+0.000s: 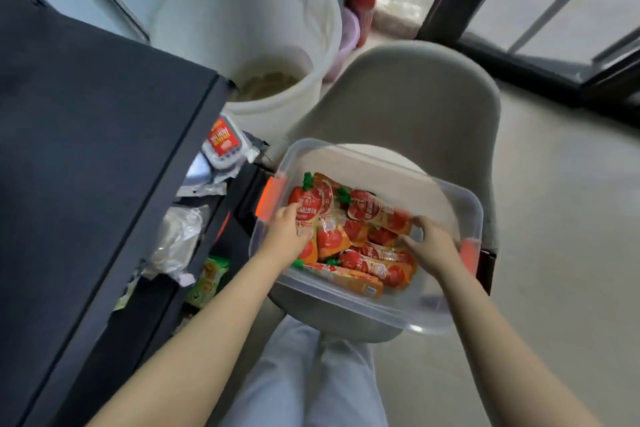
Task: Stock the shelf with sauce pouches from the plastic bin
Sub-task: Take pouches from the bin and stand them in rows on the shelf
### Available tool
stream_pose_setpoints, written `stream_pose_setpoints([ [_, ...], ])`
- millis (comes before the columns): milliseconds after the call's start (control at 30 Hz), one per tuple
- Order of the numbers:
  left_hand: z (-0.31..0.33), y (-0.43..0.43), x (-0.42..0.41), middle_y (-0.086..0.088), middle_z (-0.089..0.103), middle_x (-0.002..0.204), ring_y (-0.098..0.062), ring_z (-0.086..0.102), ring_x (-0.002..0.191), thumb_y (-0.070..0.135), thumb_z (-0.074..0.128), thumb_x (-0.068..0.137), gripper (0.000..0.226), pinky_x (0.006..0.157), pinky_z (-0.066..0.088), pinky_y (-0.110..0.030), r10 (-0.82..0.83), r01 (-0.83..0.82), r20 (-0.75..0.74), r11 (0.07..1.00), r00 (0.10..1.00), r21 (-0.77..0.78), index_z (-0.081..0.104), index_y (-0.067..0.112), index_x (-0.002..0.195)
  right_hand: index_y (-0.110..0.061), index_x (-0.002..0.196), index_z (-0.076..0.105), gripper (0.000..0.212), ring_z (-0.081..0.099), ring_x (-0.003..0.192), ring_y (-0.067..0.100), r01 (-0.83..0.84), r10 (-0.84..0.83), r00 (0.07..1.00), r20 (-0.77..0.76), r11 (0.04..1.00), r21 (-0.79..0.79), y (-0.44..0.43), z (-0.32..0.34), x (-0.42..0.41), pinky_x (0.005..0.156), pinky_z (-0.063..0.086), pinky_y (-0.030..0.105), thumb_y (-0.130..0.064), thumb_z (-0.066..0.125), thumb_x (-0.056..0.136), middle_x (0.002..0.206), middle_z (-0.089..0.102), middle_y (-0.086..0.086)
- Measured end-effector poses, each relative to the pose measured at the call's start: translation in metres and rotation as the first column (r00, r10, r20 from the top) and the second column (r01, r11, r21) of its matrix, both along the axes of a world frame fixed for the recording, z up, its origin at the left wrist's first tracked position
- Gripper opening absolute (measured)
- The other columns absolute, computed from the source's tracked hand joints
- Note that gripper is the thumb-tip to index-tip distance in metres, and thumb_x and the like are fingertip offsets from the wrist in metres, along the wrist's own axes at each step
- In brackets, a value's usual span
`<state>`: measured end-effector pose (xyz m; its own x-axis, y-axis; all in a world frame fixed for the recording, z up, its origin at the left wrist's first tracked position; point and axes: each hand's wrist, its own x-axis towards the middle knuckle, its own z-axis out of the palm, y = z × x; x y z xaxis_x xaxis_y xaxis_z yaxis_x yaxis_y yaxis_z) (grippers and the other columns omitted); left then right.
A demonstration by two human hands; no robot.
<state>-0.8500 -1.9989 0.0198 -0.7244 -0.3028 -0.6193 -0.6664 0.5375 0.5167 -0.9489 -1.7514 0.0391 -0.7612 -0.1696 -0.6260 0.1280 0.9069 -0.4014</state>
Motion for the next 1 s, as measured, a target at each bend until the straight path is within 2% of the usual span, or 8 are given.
stream_pose_setpoints([
  [200,-0.058,0.007,-0.005,-0.012,0.030,0.153,-0.027,0.037,0.137,0.021,0.064,0.092,0.073,0.113,0.032,-0.040,0.179,-0.179,-0.013,0.983,0.984,0.026,0.023,0.010,0.151,-0.011,0.137,0.048,0.054,0.052,0.122,0.029,-0.051,0.051,0.999,0.009,0.999,-0.012,-0.017,-0.071,-0.028,0.100,0.041,0.035,-0.029,0.065,0.089,0.135,0.056,0.013],
  [367,-0.073,0.007,-0.005,-0.004,0.045,0.145,-0.023,0.047,0.130,0.023,0.069,0.088,0.072,0.106,0.043,-0.043,0.297,-0.294,-0.026,0.952,0.955,0.083,0.029,0.020,0.148,-0.019,0.152,0.024,0.065,0.053,0.123,0.031,-0.081,0.082,0.991,0.104,0.997,-0.012,-0.026,-0.105,-0.021,0.096,0.043,0.036,-0.037,0.053,0.096,0.140,0.053,0.011],
  [467,-0.074,0.009,-0.005,-0.003,0.046,0.143,-0.021,0.048,0.129,0.022,0.070,0.087,0.070,0.103,0.045,-0.039,0.335,-0.332,-0.031,0.941,0.942,0.067,0.031,0.019,0.145,-0.026,0.154,0.016,0.068,0.042,0.132,0.034,-0.201,0.192,0.977,0.089,0.972,0.121,-0.025,-0.114,-0.026,0.103,0.039,0.042,-0.047,0.045,0.097,0.147,0.044,0.011],
  [567,-0.075,0.013,-0.006,-0.004,0.046,0.143,-0.023,0.048,0.129,0.024,0.073,0.085,0.074,0.101,0.043,-0.037,0.321,-0.322,-0.048,0.947,0.946,-0.010,0.031,0.018,0.145,-0.030,0.149,0.030,0.057,0.039,0.128,0.036,-0.380,0.370,0.925,0.090,0.892,0.244,-0.023,-0.118,-0.034,0.103,0.036,0.046,-0.048,0.042,0.097,0.142,0.044,0.010],
  [700,-0.075,0.020,-0.013,-0.010,0.048,0.140,-0.028,0.055,0.121,0.024,0.072,0.086,0.068,0.098,0.047,-0.041,0.325,-0.328,-0.044,0.937,0.945,-0.118,0.037,0.011,0.142,-0.030,0.131,0.051,0.044,0.043,0.125,0.031,-0.347,0.345,0.938,0.043,0.919,0.185,-0.015,-0.125,-0.038,0.100,0.038,0.044,-0.045,0.056,0.091,0.137,0.048,0.005],
  [800,-0.078,0.021,-0.014,-0.008,0.059,0.125,-0.025,0.061,0.108,0.033,0.070,0.087,0.058,0.089,0.053,-0.041,0.316,-0.316,-0.021,0.939,0.948,-0.137,0.046,0.012,0.136,-0.024,0.131,0.049,0.053,0.046,0.124,0.028,-0.324,0.317,0.946,0.072,0.937,0.130,-0.007,-0.131,-0.037,0.095,0.043,0.041,-0.044,0.067,0.084,0.133,0.053,0.006],
  [900,-0.081,0.019,-0.014,-0.007,0.057,0.119,-0.025,0.058,0.103,0.036,0.066,0.089,0.043,0.083,0.048,-0.034,0.275,-0.269,0.022,0.952,0.961,-0.145,0.059,0.011,0.124,-0.033,0.142,0.039,0.071,0.044,0.124,0.031,-0.424,0.432,0.901,0.033,0.865,0.268,0.000,-0.132,-0.036,0.098,0.040,0.042,-0.052,0.069,0.080,0.135,0.048,0.007],
  [1000,-0.080,0.019,-0.013,-0.008,0.053,0.113,-0.024,0.054,0.098,0.037,0.065,0.090,0.037,0.080,0.043,-0.032,0.254,-0.249,0.032,0.960,0.967,-0.127,0.063,0.010,0.116,-0.032,0.134,0.051,0.061,0.043,0.117,0.031,-0.502,0.536,0.844,0.005,0.787,0.359,0.003,-0.131,-0.039,0.096,0.038,0.041,-0.054,0.068,0.079,0.126,0.047,0.008],
])
